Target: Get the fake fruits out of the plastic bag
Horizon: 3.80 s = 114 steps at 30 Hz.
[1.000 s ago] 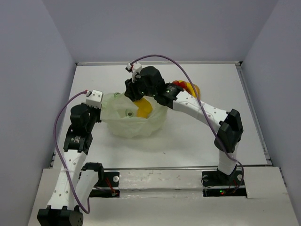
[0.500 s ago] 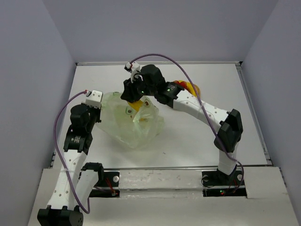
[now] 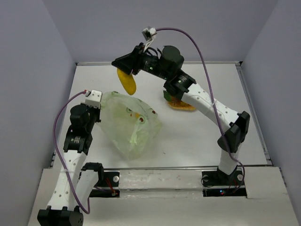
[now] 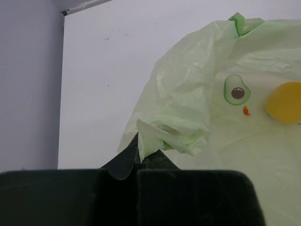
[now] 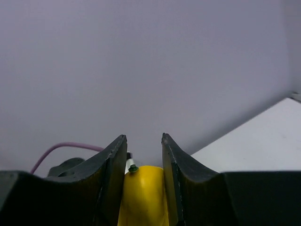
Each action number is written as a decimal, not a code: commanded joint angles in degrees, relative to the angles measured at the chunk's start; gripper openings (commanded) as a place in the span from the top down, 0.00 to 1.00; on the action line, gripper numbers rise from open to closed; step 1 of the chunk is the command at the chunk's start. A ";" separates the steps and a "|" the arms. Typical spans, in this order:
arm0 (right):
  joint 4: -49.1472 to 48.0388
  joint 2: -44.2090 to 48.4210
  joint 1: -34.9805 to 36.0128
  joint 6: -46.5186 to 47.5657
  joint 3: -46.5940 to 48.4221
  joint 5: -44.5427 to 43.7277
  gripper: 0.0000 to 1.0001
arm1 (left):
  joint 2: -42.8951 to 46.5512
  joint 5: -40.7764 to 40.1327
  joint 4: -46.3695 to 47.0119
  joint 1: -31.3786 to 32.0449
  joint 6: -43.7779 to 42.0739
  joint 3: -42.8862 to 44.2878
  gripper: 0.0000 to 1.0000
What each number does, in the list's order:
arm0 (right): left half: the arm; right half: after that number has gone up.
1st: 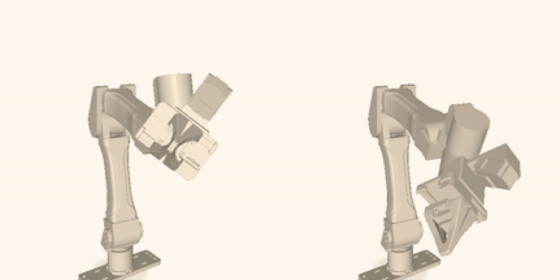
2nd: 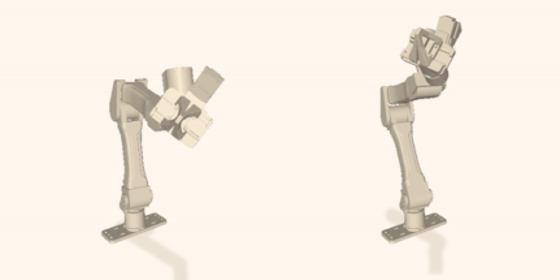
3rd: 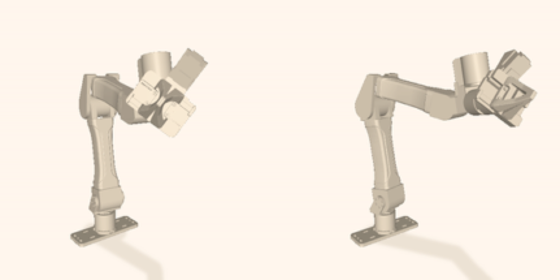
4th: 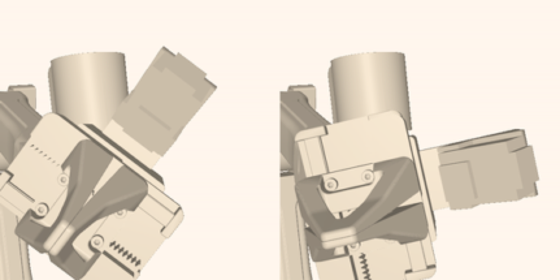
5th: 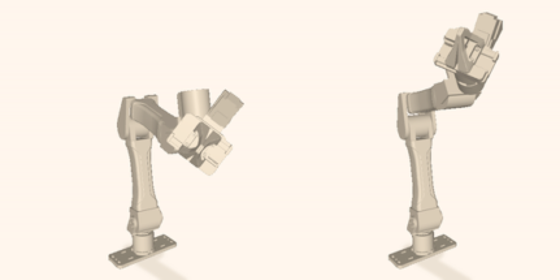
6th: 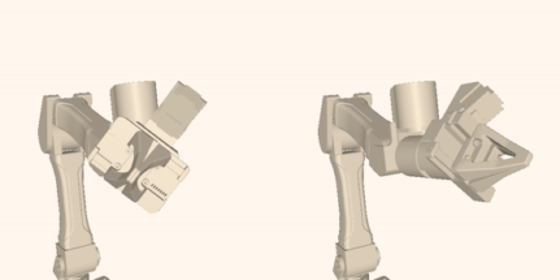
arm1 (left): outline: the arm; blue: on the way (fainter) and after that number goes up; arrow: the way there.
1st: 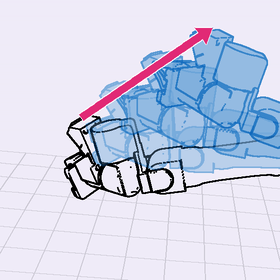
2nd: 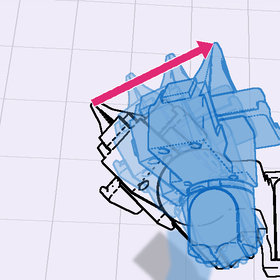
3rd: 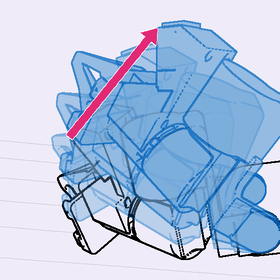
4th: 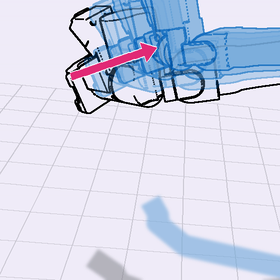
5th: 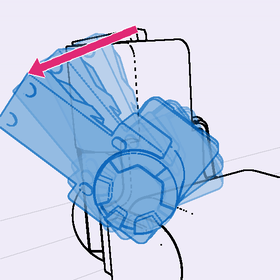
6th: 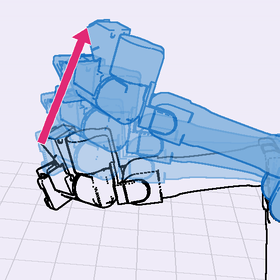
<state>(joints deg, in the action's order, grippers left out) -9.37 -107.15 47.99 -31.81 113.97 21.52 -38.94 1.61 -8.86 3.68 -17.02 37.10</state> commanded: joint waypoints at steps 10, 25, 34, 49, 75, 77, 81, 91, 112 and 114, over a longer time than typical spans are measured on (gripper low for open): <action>15.69 20.40 -27.31 2.73 -34.68 -27.93 0.75 | 2.02 -0.11 2.45 -0.08 0.67 0.87 1.00; 5.15 7.58 -35.76 8.85 -36.99 -29.96 0.76 | 2.38 0.06 1.48 -0.17 0.14 1.04 1.00; 5.06 1.60 -37.35 11.60 -33.21 -28.02 0.75 | 2.11 -0.29 1.39 -0.25 -0.12 1.22 1.00; 4.62 -3.68 -37.35 9.49 -29.86 -24.68 0.61 | 0.97 -0.02 1.74 -0.52 -0.30 2.10 1.00; 56.17 25.93 -28.75 1.85 -48.57 -35.14 0.08 | 0.53 2.00 3.76 -0.61 0.75 1.74 1.00; 59.36 27.43 -26.63 -1.57 -51.82 -35.23 0.04 | -0.08 2.70 4.03 -0.43 1.19 1.92 1.00; 60.62 31.21 -25.31 -4.66 -58.94 -33.92 0.02 | -0.35 3.84 4.47 -0.34 1.28 2.27 1.00; 53.68 27.01 -24.78 -5.89 -66.60 -35.94 0.17 | 1.93 3.67 3.77 -0.26 0.67 1.75 1.00; 35.13 14.75 -28.39 15.72 -29.03 -44.03 0.90 | 1.67 2.70 3.24 -0.26 0.93 2.62 1.00; 34.42 9.27 -28.91 21.60 -24.17 -42.71 0.87 | 1.67 2.61 3.41 -0.17 1.11 2.80 1.00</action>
<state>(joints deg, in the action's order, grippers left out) 31.51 -88.66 20.32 -20.69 83.96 -22.33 -37.47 4.27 -7.57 3.64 -16.51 37.10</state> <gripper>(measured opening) 0.453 0.045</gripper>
